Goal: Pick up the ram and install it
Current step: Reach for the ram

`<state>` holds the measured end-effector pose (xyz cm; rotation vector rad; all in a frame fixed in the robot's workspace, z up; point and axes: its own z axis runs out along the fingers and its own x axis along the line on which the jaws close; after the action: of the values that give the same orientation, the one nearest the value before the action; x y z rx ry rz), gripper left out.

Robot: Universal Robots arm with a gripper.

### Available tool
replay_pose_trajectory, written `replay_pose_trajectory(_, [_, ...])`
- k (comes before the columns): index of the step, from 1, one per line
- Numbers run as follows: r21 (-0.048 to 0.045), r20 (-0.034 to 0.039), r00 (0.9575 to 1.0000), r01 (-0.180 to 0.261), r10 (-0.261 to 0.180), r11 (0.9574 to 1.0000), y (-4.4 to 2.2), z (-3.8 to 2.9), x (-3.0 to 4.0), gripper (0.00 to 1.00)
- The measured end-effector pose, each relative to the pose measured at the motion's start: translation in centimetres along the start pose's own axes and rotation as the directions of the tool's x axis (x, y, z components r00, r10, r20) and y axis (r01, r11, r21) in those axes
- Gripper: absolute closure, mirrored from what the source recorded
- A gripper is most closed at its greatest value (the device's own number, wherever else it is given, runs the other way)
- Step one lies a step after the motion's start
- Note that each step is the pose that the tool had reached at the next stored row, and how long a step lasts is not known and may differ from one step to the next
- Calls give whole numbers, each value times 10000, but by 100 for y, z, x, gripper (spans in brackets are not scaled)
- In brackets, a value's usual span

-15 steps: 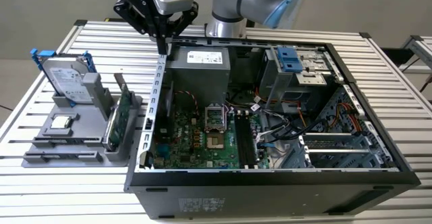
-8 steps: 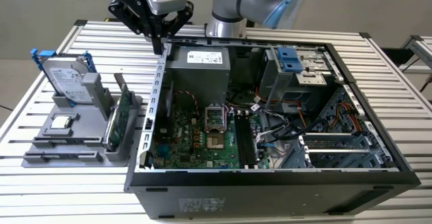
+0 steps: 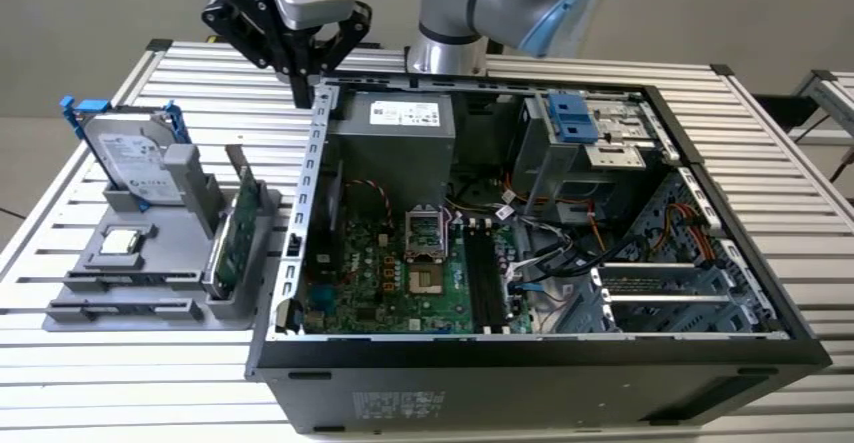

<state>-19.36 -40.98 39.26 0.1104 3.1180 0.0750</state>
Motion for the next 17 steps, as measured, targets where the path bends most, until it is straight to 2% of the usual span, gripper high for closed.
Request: replay_pose_trajectory(17, [0,1,10000,0,0,10000,-33,-5,170,100])
